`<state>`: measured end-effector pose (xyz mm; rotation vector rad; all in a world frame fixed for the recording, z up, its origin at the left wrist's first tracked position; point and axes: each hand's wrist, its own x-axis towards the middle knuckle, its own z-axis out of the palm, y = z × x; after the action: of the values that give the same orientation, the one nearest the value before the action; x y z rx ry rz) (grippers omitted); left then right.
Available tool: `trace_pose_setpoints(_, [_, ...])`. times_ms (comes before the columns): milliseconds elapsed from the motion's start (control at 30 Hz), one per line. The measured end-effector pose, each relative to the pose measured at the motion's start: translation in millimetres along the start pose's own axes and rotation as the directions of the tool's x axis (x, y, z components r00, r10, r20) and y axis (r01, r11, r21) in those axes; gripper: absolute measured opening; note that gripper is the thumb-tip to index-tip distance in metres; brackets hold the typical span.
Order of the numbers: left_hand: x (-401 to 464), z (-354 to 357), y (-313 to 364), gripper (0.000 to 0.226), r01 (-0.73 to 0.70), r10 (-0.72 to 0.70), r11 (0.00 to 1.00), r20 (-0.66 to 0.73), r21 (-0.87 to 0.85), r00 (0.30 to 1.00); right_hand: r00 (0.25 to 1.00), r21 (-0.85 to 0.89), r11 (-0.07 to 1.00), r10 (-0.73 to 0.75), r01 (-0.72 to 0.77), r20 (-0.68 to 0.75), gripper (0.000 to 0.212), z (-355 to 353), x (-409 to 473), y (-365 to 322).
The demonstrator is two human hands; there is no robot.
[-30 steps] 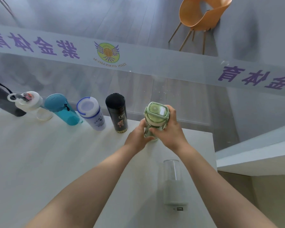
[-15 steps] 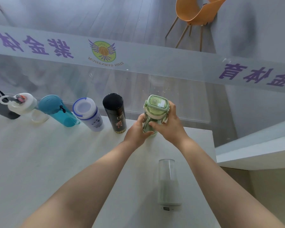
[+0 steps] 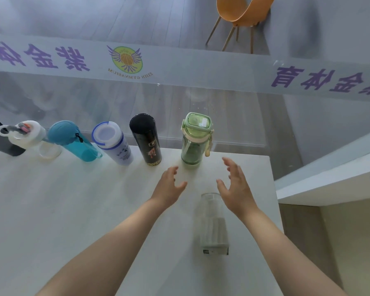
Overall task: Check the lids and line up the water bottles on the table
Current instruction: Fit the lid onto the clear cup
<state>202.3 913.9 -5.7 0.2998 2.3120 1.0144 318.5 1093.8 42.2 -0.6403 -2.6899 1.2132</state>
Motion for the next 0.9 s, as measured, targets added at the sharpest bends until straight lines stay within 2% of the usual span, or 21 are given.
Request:
trace_pose_setpoints(100, [-33,16,-8,0.052,0.025,-0.018,0.997,0.100,-0.067,0.995,0.988,-0.084,0.988,-0.124,0.131,0.086,0.062,4,-35,22])
trace_pose_setpoints(200, [-64,38,-13,0.044,0.053,-0.031,0.991,0.172,-0.123,0.985,0.962,-0.151,0.966,-0.175,0.209,0.211,0.071,8,-65,42])
trace_pose_setpoints(300, [-90,59,-14,0.045,0.081,-0.049,0.983,0.184,-0.168,0.982,0.900,-0.232,0.900,-0.285,0.370,0.330,0.076,14,-86,62])
trace_pose_setpoints(367, [-105,73,-15,0.050,0.107,-0.068,0.971,0.182,-0.216,0.981,0.872,-0.265,0.874,-0.287,0.408,0.397,0.078,16,-96,73])
trace_pose_setpoints(500, [-131,95,-13,0.066,0.110,-0.059,0.947,0.174,-0.300,0.983,0.875,-0.285,0.866,-0.285,0.410,0.392,0.077,8,-107,83])
trace_pose_setpoints(667, [-158,122,-9,0.085,0.124,-0.087,0.943,0.130,-0.309,0.988,0.892,-0.338,0.864,-0.235,0.373,0.385,0.076,-3,-126,95])
trace_pose_setpoints(900, [-180,148,1,0.080,0.071,-0.063,0.981,0.052,-0.179,0.997,0.876,-0.393,0.804,-0.301,0.446,0.378,0.076,-19,-145,110])
